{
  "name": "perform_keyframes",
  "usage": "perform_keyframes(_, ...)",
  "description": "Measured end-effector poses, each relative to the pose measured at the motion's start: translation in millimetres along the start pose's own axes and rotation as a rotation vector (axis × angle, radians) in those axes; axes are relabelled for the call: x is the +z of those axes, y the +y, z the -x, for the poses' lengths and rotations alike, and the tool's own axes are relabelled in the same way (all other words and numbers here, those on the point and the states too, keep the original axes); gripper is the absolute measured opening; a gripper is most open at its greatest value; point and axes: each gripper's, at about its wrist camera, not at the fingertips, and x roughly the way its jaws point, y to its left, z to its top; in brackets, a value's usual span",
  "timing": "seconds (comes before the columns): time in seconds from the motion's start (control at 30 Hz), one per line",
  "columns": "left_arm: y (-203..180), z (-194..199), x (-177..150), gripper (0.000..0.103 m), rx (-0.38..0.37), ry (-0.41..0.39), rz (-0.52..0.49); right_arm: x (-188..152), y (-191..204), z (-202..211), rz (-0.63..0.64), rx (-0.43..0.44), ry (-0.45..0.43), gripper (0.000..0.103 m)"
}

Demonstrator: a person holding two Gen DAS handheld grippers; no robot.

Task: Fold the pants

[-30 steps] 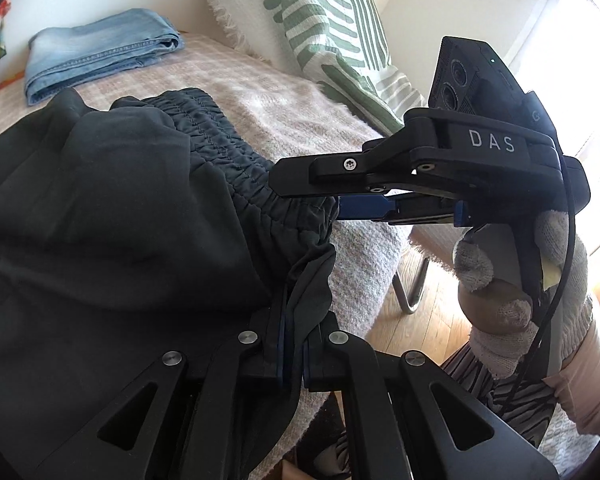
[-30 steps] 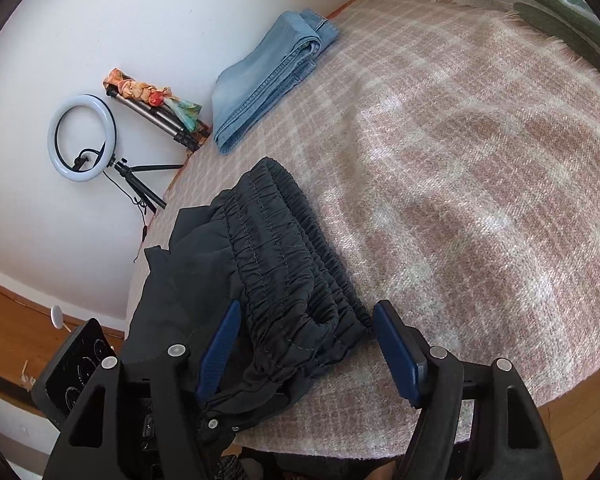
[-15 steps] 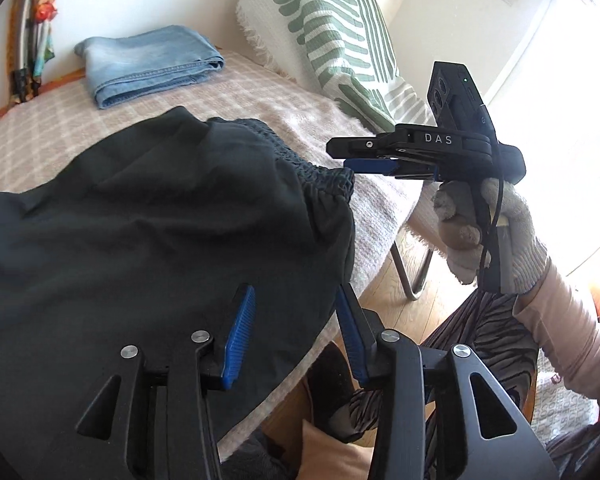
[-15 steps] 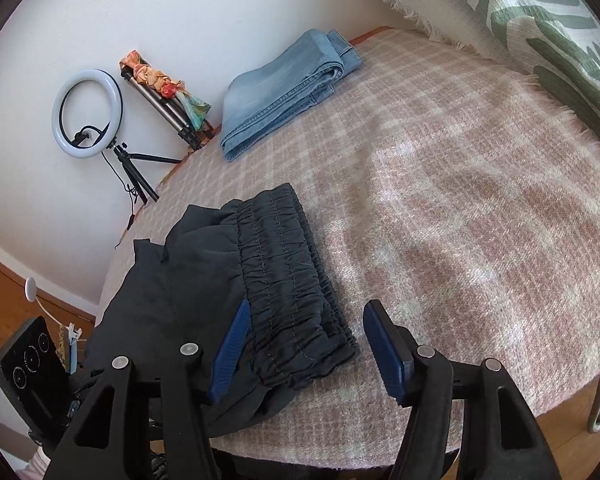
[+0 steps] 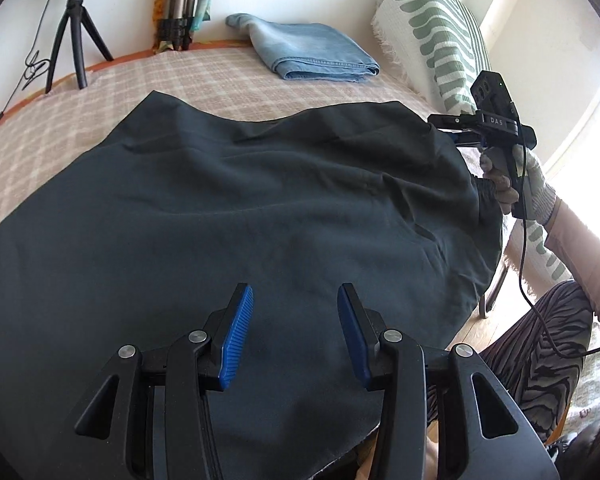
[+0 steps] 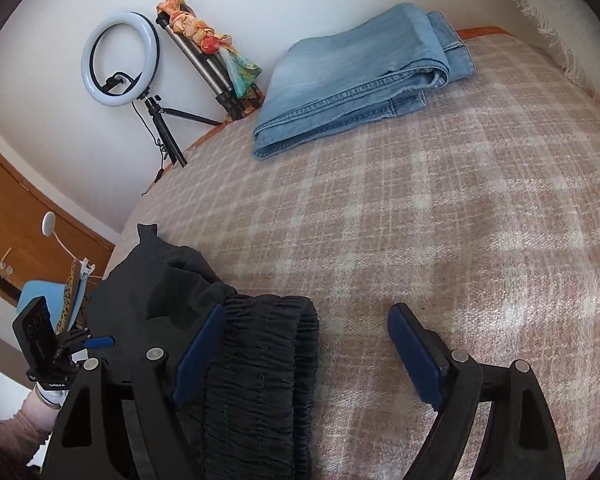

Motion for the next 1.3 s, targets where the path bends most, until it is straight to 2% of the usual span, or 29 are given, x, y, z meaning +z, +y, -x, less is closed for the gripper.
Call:
perform_keyframes(0.13,8,-5,-1,0.042,-0.015,0.012,0.043,-7,10,-5,0.042,0.052,0.031,0.089)
perform_keyframes(0.2,8,-7,0,0.042,-0.015,0.014,0.039,-10,19,-8,0.078,0.012,0.026,0.087)
perform_keyframes(0.23,7,-6,0,0.042,-0.011,0.011,0.034,-12,22,-11,0.076,0.017,0.038,0.074)
perform_keyframes(0.3,7,-2,0,0.042,-0.004,-0.001,0.028,-16,26,-12,0.070,-0.029,0.021,0.067)
perform_keyframes(0.37,10,4,-1,0.042,-0.002,-0.014,0.036,-17,30,-10,0.056,-0.077,0.007,0.053)
perform_keyframes(0.43,14,9,-4,0.042,0.005,-0.025,0.046,-20,31,-1,0.011,-0.057,-0.014,0.043)
perform_keyframes(0.57,20,14,-18,0.042,0.011,-0.028,0.061,-26,56,19,0.044,-0.146,-0.081,0.039)
perform_keyframes(0.63,18,13,-25,0.042,0.011,-0.016,0.053,-25,62,32,0.010,-0.193,-0.123,0.036)
perform_keyframes(0.7,13,12,-31,0.042,0.029,-0.015,0.022,-21,66,49,-0.015,-0.248,-0.169,0.004)
perform_keyframes(0.77,6,9,-35,0.042,0.034,-0.011,-0.012,-18,66,61,-0.023,-0.286,-0.199,0.006)
perform_keyframes(0.83,0,8,-38,0.042,0.054,-0.017,-0.046,-17,62,52,-0.007,-0.330,-0.153,0.007)
perform_keyframes(0.9,-2,8,-37,0.042,0.063,-0.015,-0.061,-19,54,35,0.008,-0.410,-0.081,0.018)
perform_keyframes(0.93,-2,8,-37,0.042,0.061,-0.013,-0.062,-19,49,25,0.000,-0.436,-0.021,0.027)
perform_keyframes(0.97,-2,8,-37,0.042,0.065,-0.013,-0.064,-21,46,21,0.002,-0.474,0.002,0.036)
perform_keyframes(1.1,-2,12,-38,0.042,0.069,-0.017,-0.058,-17,64,37,0.098,-0.565,-0.074,0.042)
perform_keyframes(1.17,-1,13,-37,0.042,0.066,-0.023,-0.046,-11,83,46,0.138,-0.563,-0.132,0.052)
perform_keyframes(1.3,4,22,-36,0.042,0.077,-0.051,-0.022,3,122,35,0.213,-0.461,-0.171,0.053)
